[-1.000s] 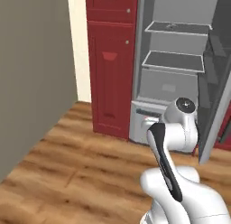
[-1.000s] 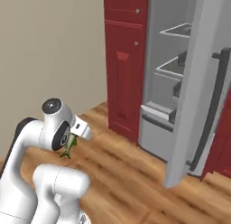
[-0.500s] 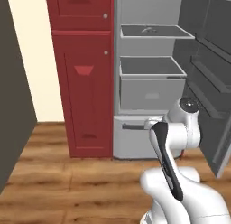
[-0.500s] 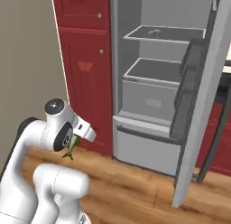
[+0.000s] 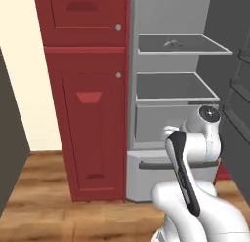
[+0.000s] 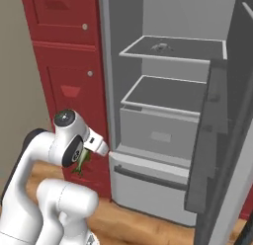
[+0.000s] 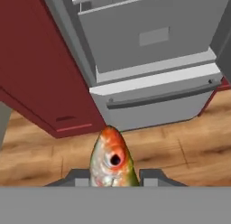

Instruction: Place the fish on the counter behind the older fish on the same shelf of the fridge to maintain FIFO order. Close the fridge door when finished.

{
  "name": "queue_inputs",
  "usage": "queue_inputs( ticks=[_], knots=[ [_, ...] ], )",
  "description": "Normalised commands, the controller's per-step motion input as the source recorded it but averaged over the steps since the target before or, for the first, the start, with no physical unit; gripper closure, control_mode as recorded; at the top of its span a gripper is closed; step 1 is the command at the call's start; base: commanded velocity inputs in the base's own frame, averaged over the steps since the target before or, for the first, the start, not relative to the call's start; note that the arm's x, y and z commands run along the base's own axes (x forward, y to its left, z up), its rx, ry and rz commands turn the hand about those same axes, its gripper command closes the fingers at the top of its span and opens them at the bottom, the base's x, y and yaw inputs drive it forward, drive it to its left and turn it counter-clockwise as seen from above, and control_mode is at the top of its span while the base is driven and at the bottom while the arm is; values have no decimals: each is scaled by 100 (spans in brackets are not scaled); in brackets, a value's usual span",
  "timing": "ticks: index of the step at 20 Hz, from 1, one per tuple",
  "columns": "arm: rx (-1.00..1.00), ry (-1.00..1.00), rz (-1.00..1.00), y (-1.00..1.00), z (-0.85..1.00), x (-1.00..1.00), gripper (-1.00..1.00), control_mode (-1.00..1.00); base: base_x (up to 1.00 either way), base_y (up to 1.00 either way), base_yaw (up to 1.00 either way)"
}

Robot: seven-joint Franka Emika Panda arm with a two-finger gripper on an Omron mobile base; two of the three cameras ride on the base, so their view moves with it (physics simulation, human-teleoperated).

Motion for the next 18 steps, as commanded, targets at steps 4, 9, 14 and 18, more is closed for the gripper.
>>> queue_inputs(
  ticks=[4, 9, 14, 18],
  knots=[
    [0, 0, 0, 0, 0, 0, 100, 100, 100, -20, -2],
    [0, 0, 0, 0, 0, 0, 100, 100, 100, -13, -13],
    [0, 0, 0, 0, 0, 0, 100, 100, 72, -43, -16],
    [0, 0, 0, 0, 0, 0, 100, 100, 54, -21, -17]
  ],
)
